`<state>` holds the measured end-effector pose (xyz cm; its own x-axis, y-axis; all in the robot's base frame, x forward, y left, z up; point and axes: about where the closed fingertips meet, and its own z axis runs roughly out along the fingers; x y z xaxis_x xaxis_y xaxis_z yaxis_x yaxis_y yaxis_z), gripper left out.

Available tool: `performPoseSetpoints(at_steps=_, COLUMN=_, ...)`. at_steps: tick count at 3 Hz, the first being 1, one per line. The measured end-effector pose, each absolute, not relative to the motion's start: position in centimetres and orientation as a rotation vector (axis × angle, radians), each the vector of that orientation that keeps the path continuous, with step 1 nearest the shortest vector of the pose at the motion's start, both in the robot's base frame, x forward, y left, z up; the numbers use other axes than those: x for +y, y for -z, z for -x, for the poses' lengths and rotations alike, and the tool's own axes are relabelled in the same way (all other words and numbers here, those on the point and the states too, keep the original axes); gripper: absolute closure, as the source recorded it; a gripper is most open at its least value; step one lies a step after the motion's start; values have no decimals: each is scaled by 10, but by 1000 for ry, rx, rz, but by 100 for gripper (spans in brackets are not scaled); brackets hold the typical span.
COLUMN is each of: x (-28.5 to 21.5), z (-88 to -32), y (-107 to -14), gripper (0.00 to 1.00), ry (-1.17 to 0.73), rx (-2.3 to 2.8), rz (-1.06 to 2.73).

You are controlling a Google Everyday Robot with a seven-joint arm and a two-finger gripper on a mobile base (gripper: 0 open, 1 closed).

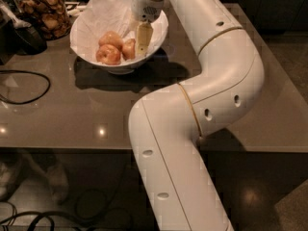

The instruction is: Pick apple from white bowl

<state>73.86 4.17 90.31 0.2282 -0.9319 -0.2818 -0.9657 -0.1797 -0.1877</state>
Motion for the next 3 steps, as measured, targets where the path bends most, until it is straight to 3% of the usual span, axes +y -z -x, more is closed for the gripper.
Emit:
performPoseSetpoints(at_steps=1, x=42, z=-739, y=-903, gripper=38, ry=-147, rx=1765, rz=2184)
performPoseSetpoints(at_steps=3, x=42, z=-739, y=-903, gripper=37, ry=-147, rx=1765, rz=2184)
